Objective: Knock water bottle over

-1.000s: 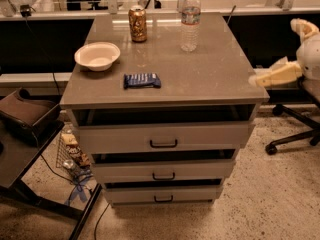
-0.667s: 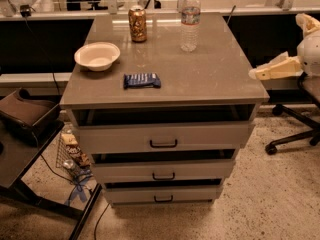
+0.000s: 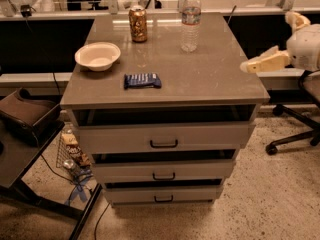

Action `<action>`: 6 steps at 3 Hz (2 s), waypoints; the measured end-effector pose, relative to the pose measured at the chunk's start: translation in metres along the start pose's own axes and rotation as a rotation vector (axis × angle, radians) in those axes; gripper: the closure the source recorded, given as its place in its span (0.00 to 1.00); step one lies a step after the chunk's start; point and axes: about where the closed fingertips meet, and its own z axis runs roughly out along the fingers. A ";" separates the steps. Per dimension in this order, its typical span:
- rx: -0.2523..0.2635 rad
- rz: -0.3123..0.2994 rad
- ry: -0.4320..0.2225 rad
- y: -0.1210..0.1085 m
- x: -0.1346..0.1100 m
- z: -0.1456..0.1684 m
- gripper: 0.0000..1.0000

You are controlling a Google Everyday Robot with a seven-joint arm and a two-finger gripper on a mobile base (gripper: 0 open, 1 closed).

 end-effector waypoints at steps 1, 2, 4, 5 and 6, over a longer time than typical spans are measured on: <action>0.004 0.083 -0.062 -0.024 0.005 0.043 0.00; -0.013 0.151 -0.100 -0.052 0.004 0.095 0.00; -0.103 0.278 -0.119 -0.061 -0.009 0.175 0.00; -0.141 0.332 -0.162 -0.050 -0.017 0.210 0.00; -0.154 0.351 -0.223 -0.044 -0.022 0.240 0.00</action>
Offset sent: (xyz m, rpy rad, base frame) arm 0.1788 0.0166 0.0024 0.2653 0.0418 0.0180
